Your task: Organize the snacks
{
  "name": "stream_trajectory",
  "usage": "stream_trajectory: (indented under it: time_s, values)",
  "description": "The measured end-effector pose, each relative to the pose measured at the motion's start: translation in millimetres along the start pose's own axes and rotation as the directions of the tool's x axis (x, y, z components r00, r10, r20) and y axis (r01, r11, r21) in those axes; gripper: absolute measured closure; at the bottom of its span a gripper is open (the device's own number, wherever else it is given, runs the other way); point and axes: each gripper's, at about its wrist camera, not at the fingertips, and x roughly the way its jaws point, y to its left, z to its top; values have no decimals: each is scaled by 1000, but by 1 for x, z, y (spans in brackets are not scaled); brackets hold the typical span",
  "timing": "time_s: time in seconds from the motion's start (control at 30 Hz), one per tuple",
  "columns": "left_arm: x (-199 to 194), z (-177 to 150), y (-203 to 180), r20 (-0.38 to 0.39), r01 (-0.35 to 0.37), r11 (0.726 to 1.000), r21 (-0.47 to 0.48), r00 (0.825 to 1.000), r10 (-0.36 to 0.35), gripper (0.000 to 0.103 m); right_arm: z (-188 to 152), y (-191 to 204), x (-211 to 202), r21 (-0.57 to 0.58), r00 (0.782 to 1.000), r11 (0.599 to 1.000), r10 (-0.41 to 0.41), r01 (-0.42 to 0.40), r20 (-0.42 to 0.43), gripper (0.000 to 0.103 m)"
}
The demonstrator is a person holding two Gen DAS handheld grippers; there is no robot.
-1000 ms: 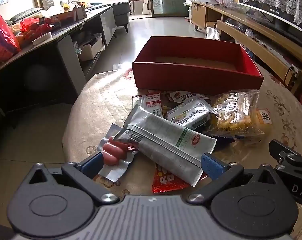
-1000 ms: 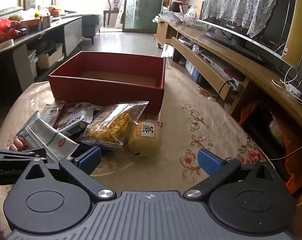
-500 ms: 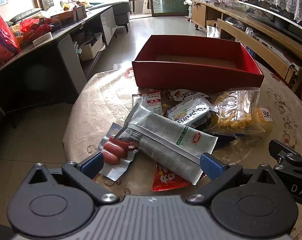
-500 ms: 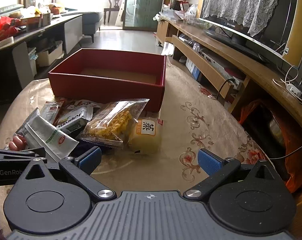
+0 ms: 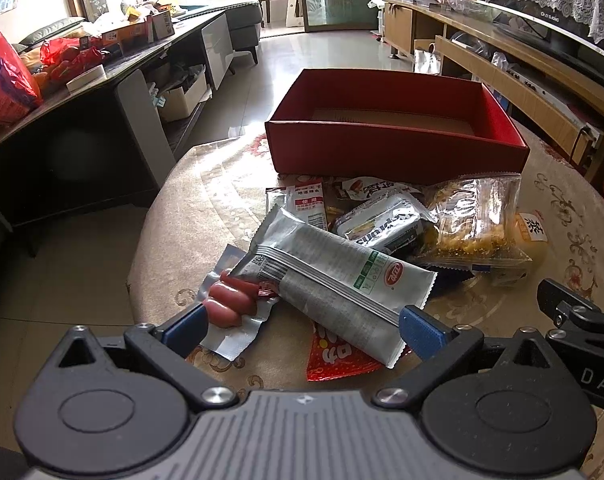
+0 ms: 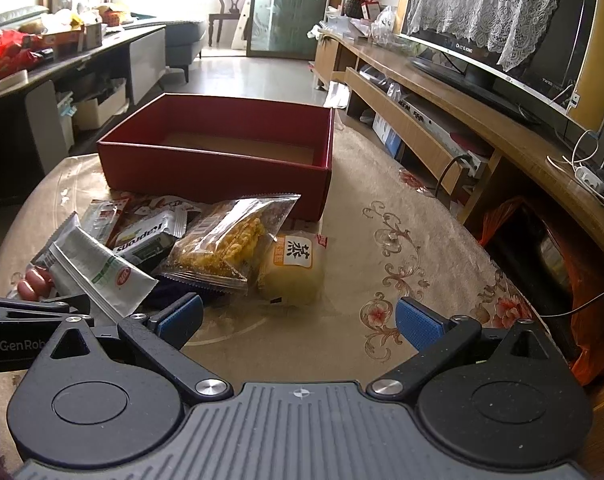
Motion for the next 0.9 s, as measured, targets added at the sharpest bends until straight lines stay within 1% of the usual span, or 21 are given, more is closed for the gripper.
stream_trajectory:
  time_s: [0.9]
  values:
    - [1,0,-2,-10,-14,1000,6,1000,14,3,1,2,2,-6,1000,1000,-2,1,-14,0]
